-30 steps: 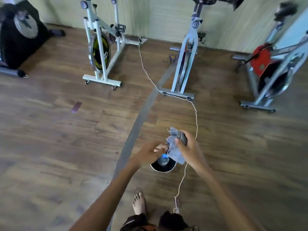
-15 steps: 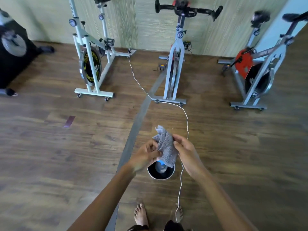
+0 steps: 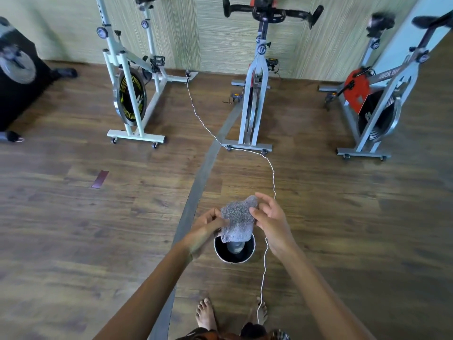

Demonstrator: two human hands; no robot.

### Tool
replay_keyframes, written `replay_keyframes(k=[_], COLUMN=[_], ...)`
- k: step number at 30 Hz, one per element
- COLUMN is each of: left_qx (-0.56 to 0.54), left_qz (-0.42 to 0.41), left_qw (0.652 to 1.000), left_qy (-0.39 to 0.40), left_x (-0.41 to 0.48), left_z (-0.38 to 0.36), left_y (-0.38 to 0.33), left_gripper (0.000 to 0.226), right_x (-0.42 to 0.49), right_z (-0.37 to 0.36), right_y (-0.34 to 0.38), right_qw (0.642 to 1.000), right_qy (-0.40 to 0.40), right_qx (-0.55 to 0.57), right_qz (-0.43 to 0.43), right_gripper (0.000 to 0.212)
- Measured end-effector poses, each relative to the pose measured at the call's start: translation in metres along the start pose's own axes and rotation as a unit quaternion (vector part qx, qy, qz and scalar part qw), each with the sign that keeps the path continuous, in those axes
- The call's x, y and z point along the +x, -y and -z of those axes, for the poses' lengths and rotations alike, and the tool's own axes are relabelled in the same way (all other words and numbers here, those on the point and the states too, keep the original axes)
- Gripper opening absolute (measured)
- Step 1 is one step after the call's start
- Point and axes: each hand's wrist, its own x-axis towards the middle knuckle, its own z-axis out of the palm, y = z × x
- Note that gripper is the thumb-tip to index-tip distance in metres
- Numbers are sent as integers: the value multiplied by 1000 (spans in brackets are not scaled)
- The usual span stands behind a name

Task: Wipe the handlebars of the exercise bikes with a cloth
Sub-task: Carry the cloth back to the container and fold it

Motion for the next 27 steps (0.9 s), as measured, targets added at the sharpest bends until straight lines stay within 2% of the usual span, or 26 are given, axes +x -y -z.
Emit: replay_keyframes(k=[4, 9, 12, 15, 18, 21, 23, 25, 27], left_qx=[-25, -126, -130, -93, -69, -103, -118, -122, -123], left_qz=[-44, -84, -77, -70, -42, 12, 66, 128, 175], left_qw=[996, 987, 986, 989, 989, 979, 976, 972, 963], left_qy=[-75, -53, -71, -94, -126, -176, -170, -153, -162], left_x=[5, 7, 8, 9, 13, 18, 24, 35, 45], left_z=[-14, -19, -25, -26, -27, -31, -26, -12, 3], left_y=[-7, -7, -6, 1, 17, 38, 61, 96, 140], left_gripper=[36, 38, 27, 22, 25, 32, 21, 36, 18], right_x=[0, 0, 0, 0, 3, 6, 10, 16, 23], right_z=[-1, -3, -2, 2, 7, 8, 9, 10, 13], right_y=[5, 7, 8, 3, -12, -39, -67, -106, -153], right_qw=[999, 997, 997, 999, 999, 999, 999, 995, 987], right_qy=[9, 20, 16, 22, 18, 18, 9, -9, -21], right_qx=[4, 59, 68, 33, -13, -35, -31, -19, 3], right_qz=[35, 38, 39, 31, 29, -1, -39, -93, -160], right_gripper=[44, 39, 36, 40, 44, 48, 50, 51, 51])
